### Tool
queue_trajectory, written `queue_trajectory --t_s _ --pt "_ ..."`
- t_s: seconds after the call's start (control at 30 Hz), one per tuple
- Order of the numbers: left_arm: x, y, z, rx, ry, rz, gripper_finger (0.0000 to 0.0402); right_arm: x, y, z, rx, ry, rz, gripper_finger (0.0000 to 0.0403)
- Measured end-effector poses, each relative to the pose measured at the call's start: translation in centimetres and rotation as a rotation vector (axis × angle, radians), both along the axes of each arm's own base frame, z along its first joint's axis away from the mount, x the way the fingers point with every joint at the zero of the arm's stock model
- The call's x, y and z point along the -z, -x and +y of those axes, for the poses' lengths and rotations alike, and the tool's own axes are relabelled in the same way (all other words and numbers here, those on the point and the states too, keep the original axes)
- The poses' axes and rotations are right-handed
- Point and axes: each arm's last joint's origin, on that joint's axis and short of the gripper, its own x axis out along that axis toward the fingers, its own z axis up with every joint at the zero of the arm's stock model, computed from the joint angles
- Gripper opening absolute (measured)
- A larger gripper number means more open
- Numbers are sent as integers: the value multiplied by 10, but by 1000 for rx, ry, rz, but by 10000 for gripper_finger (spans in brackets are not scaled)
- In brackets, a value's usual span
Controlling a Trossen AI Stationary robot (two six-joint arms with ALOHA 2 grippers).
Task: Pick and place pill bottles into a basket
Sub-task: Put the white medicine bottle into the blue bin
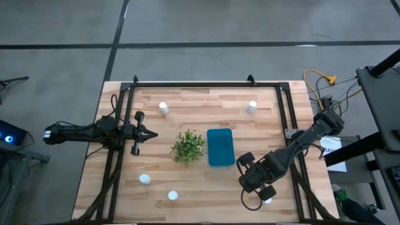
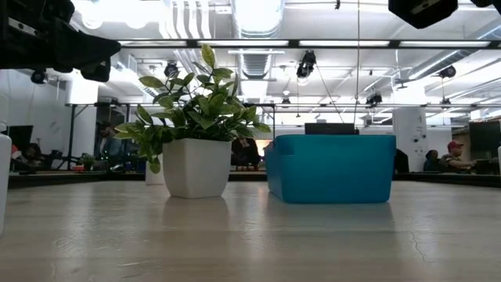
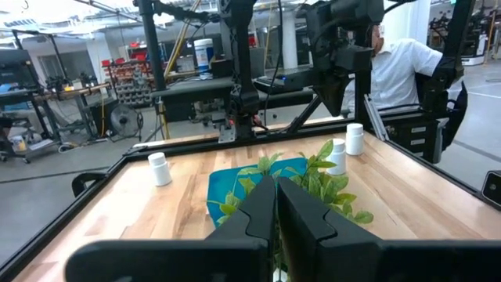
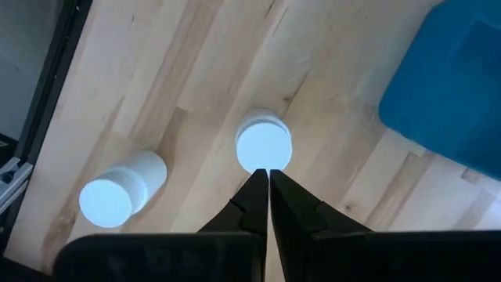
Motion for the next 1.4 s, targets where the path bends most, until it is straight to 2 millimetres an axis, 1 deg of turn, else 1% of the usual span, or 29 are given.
queue_trajectory --t_s 0.4,0.5,0.6,0.9,1.07,1.23,1.4 --pt "0 0 0 0 0 0 0 1 0 0 7 2 4 9" --pt "0 0 0 1 0 0 0 0 0 0 8 0 2 15" --pt "0 0 0 1 0 1 0 0 0 0 7 0 2 32" --pt "0 0 0 2 0 1 0 0 0 -1 13 21 -13 109" --pt "0 0 0 2 0 1 0 1 0 -1 9 22 -13 143" --pt "0 0 0 2 0 1 0 1 0 -1 8 22 -13 162" --pt "0 0 0 2 0 0 0 1 0 -1 8 21 -13 166"
